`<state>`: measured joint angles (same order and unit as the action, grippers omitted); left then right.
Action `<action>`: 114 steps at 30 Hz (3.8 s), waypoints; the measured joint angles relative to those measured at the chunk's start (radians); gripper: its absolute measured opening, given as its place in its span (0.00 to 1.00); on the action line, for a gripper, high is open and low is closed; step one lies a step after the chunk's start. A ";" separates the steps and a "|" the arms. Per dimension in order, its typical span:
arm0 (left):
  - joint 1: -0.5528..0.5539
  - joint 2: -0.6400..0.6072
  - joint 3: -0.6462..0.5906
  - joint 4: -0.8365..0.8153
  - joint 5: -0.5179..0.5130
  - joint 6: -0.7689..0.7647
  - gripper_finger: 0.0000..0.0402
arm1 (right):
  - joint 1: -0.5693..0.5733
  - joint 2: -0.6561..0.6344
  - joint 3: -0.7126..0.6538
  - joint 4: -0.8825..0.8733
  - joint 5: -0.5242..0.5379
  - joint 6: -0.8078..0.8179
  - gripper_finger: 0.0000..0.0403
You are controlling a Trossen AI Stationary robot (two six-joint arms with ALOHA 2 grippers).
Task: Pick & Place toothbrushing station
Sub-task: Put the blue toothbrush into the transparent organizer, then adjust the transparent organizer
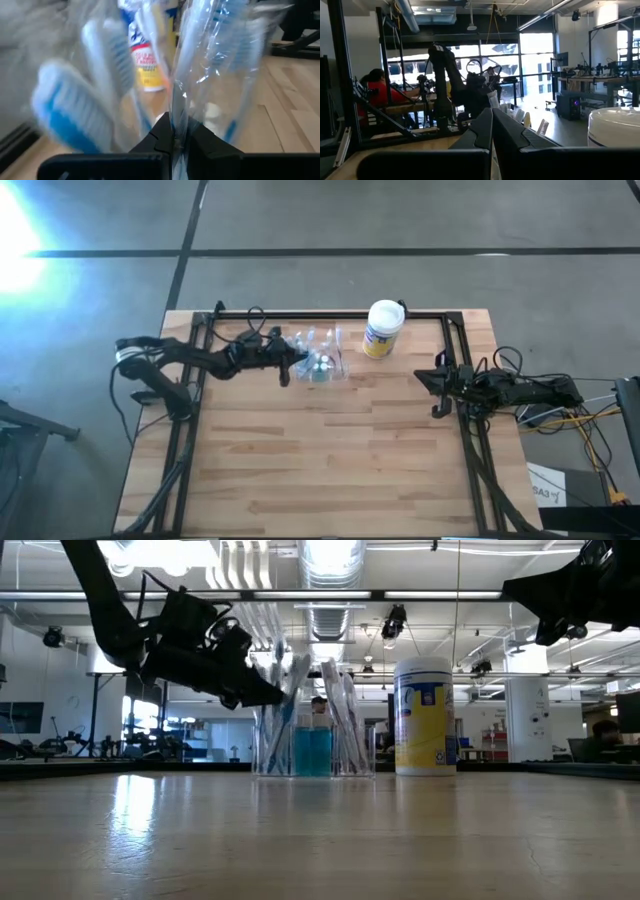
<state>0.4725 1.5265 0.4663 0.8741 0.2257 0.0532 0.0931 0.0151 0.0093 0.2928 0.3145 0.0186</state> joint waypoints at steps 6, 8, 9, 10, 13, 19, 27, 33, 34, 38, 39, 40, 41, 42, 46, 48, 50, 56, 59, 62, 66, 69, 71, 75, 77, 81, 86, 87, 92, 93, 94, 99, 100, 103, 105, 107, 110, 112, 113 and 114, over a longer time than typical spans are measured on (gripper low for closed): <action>0.000 0.041 -0.004 0.011 -0.010 -0.029 0.05 | 0.000 0.000 0.000 0.000 0.000 0.000 0.02; 0.000 0.047 -0.004 0.017 -0.010 -0.029 0.05 | 0.000 0.000 0.000 0.000 0.000 0.000 0.02; 0.000 0.049 -0.004 0.017 -0.010 -0.029 0.05 | 0.000 0.000 0.000 0.000 0.000 0.000 0.02; 0.000 0.050 -0.004 0.018 -0.010 -0.030 0.05 | 0.000 0.000 0.000 0.000 0.000 0.000 0.02; 0.000 0.057 -0.010 0.025 -0.017 -0.035 0.05 | 0.000 0.000 0.000 0.000 0.000 0.000 0.02; -0.001 0.090 -0.013 0.032 -0.024 -0.050 0.05 | 0.000 0.000 0.000 0.000 0.000 0.000 0.02; -0.001 0.069 -0.015 0.019 -0.005 -0.054 0.11 | 0.000 0.000 0.000 0.000 0.000 0.000 0.02; -0.002 0.023 -0.016 0.014 0.081 -0.056 0.23 | 0.000 0.000 0.000 0.000 0.000 0.000 0.02; -0.002 0.015 -0.016 0.015 0.089 -0.056 0.26 | 0.000 0.000 0.000 0.000 0.000 0.000 0.02; -0.003 -0.019 -0.016 0.003 0.099 -0.055 0.36 | 0.000 0.000 0.000 0.000 0.000 0.000 0.02; -0.003 -0.028 -0.016 -0.009 0.099 -0.054 0.38 | 0.000 0.000 0.000 0.000 0.000 0.000 0.02; -0.003 -0.037 -0.016 -0.016 0.099 -0.054 0.40 | 0.000 0.000 0.000 0.000 0.000 0.000 0.02; -0.003 -0.047 -0.016 -0.022 0.099 -0.054 0.42 | 0.000 0.000 0.000 -0.001 0.000 0.000 0.02; -0.003 -0.060 -0.016 -0.030 0.099 -0.054 0.43 | 0.000 0.000 0.000 -0.001 0.000 0.000 0.02; -0.003 -0.118 -0.016 -0.063 0.099 -0.052 0.47 | 0.000 0.001 0.000 -0.001 0.000 0.000 0.02; -0.003 -0.154 -0.016 -0.073 0.099 -0.052 0.47 | 0.000 0.001 0.000 -0.001 0.000 0.000 0.02; -0.003 -0.193 -0.016 -0.077 0.099 -0.057 0.47 | 0.000 0.001 0.000 -0.001 0.000 0.000 0.02; -0.003 -0.376 -0.015 -0.143 0.108 -0.112 0.47 | 0.000 0.001 0.000 -0.002 0.000 0.013 0.02; -0.003 -0.507 -0.015 -0.284 0.108 -0.130 0.45 | 0.000 0.001 0.000 -0.002 0.000 0.013 0.02; -0.003 -0.649 -0.015 -0.480 0.108 -0.118 0.40 | 0.000 0.001 0.000 -0.002 0.000 0.001 0.02; -0.017 -0.795 -0.031 -0.751 0.071 -0.057 0.22 | 0.000 0.001 0.000 0.002 0.000 0.001 0.02; -0.025 -0.859 -0.103 -0.795 0.025 -0.056 0.06 | 0.000 0.001 0.000 0.015 0.000 0.001 0.02; -0.025 -0.882 -0.167 -0.762 0.020 -0.079 0.02 | 0.000 0.001 0.000 0.027 0.000 0.001 0.02; -0.026 -0.892 -0.293 -0.635 -0.014 -0.130 0.02 | -0.003 0.002 0.001 0.058 0.034 -0.025 0.02; -0.026 -0.885 -0.352 -0.567 -0.080 -0.170 0.01 | -0.003 0.008 0.001 0.101 0.099 0.018 0.02; -0.025 -0.873 -0.428 -0.505 -0.210 -0.236 0.02 | -0.003 0.073 0.044 0.110 0.122 0.057 0.02; -0.025 -0.851 -0.442 -0.508 -0.167 -0.250 0.01 | -0.002 0.334 0.173 0.137 0.146 0.054 0.02; -0.025 -0.847 -0.441 -0.508 -0.161 -0.251 0.01 | -0.002 0.406 0.206 0.152 0.157 0.041 0.02; -0.026 -0.829 -0.440 -0.507 -0.184 -0.239 0.01 | 0.000 0.779 0.411 0.171 0.180 -0.030 0.02; -0.026 -0.824 -0.440 -0.506 -0.187 -0.240 0.01 | 0.003 0.851 0.451 0.171 0.183 -0.033 0.02; -0.026 -0.818 -0.440 -0.507 -0.188 -0.244 0.01 | 0.010 0.924 0.490 0.172 0.185 -0.039 0.02; -0.026 -0.777 -0.440 -0.488 -0.188 -0.265 0.01 | 0.055 1.230 0.633 0.170 0.190 -0.009 0.02; -0.026 -0.769 -0.440 -0.478 -0.187 -0.266 0.02 | 0.070 1.282 0.650 0.171 0.206 0.018 0.02; -0.026 -0.747 -0.440 -0.455 -0.182 -0.270 0.02 | 0.133 1.420 0.682 0.167 0.292 0.078 0.02; -0.026 -0.734 -0.440 -0.430 -0.182 -0.271 0.02 | 0.177 1.493 0.695 0.175 0.353 0.110 0.02; -0.026 -0.718 -0.439 -0.398 -0.182 -0.271 0.01 | 0.207 1.555 0.702 0.202 0.390 0.149 0.02; -0.026 -0.680 -0.439 -0.358 -0.175 -0.292 0.01 | 0.219 1.642 0.704 0.281 0.396 0.187 0.02; -0.026 -0.650 -0.439 -0.348 -0.164 -0.318 0.02 | 0.218 1.686 0.703 0.332 0.392 0.193 0.02; -0.026 -0.633 -0.439 -0.343 -0.164 -0.326 0.03 | 0.219 1.707 0.702 0.351 0.392 0.204 0.02; -0.026 -0.618 -0.439 -0.337 -0.175 -0.329 0.03 | 0.219 1.725 0.702 0.359 0.391 0.224 0.02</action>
<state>0.4469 0.9085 0.0273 0.5369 0.0506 -0.2756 0.3122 1.7396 0.7110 0.6514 0.7054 0.2425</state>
